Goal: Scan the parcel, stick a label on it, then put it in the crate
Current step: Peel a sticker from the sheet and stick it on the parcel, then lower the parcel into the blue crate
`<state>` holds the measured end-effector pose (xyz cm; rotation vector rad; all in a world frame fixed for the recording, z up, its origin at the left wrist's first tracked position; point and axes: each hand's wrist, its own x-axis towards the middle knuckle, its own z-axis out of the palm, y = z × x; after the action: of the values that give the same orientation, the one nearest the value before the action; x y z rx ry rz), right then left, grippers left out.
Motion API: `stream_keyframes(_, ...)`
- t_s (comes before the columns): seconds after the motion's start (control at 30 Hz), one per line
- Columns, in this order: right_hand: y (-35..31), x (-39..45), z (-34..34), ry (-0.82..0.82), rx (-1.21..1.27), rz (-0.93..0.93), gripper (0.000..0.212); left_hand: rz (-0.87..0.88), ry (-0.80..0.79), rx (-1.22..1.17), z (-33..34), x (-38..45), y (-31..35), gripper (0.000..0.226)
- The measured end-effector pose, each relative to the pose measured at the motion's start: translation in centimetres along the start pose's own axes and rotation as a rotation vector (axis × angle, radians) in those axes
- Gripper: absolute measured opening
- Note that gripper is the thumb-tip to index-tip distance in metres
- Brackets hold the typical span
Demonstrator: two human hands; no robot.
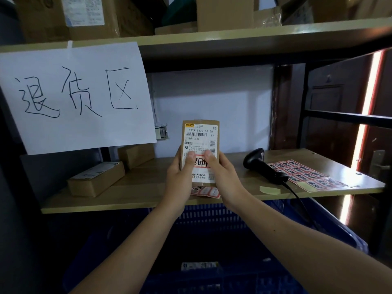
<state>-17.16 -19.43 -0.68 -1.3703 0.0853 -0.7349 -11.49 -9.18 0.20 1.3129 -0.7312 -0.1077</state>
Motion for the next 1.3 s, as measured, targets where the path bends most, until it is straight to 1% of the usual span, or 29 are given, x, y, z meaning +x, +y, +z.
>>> stream_keyframes(0.1, -0.1, 0.2, -0.1, 0.02, -0.06, -0.001, 0.042, 0.025, -0.011, 0.02, 0.2, 0.1, -0.1, 0.035)
stream_keyframes(0.2, -0.2, 0.0, -0.1, 0.04, -0.132, -0.044, 0.045, 0.037, 0.002, 0.031, 0.6, 0.3, -0.1, 0.042)
stream_keyframes(0.33, -0.3, -0.6, 0.0, -0.027, -0.153, -0.145, 0.042, 0.078, 0.001, 0.072, 0.8, 0.3, 0.3, 0.051)
stream_keyframes(0.4, -0.3, -0.7, -0.1, -0.042, -0.198, -0.191, 0.043, 0.099, -0.007, 0.085, 0.9, 0.2, 0.5, 0.049)
stream_keyframes(0.47, -0.3, -0.6, -0.2, -0.049, -0.233, -0.217, 0.043, 0.103, -0.02, 0.073, 0.8, 0.1, 0.6, 0.039)
stream_keyframes(0.6, 0.0, -0.4, -0.5, -0.033, -0.209, -0.217, 0.038, 0.115, -0.04, 0.018, 0.9, 0.0, 0.2, 0.03)
stream_keyframes(0.77, 0.2, -0.6, -0.7, 0.013, -0.278, -0.188, 0.041, 0.111, -0.071, 0.099, 0.6, 0.0, -0.6, 0.046)
stream_keyframes(0.83, 0.5, -0.8, -1.0, 0.02, -0.28, -0.157, 0.043, 0.077, -0.13, 0.147, -0.1, 0.2, -0.6, 0.049)
stream_keyframes(0.9, 0.8, -1.3, -1.6, 0.037, -0.257, -0.123, 0.047, 0.035, -0.23, 0.197, -1.1, 0.4, 0.0, 0.052)
stream_keyframes(0.93, 0.8, -1.5, -2.0, 0.047, -0.26, -0.125, 0.054, 0.021, -0.289, 0.224, -1.9, 0.7, 0.5, 0.054)
stream_keyframes(1.0, 0.3, -1.9, -3.2, 0.047, -0.313, -0.146, 0.08, -0.002, -0.412, 0.3, -3.8, 1.3, 1.6, 0.061)
stream_keyframes(1.07, -0.7, -2.2, -4.5, -0.002, -0.41, -0.147, 0.101, -0.017, -0.531, 0.403, -5.8, 1.8, 2.6, 0.069)
stream_keyframes(1.13, -1.4, -2.6, -5.5, -0.108, -0.512, -0.133, 0.103, -0.057, -0.64, 0.463, -6.9, 1.7, 3.2, 0.069)
stream_keyframes(1.2, -1.9, -3.4, -5.8, -0.242, -0.657, -0.096, 0.094, -0.112, -0.719, 0.52, -7.4, 1.3, 3.1, 0.066)
stream_keyframes(1.23, -2.1, -3.8, -5.8, -0.312, -0.773, -0.079, 0.09, -0.135, -0.754, 0.564, -7.6, 1.0, 2.7, 0.066)
stream_keyframes(1.3, -2.2, -4.5, -5.9, -0.46, -1.042, -0.038, 0.088, -0.169, -0.822, 0.696, -7.7, 0.4, 1.4, 0.069)
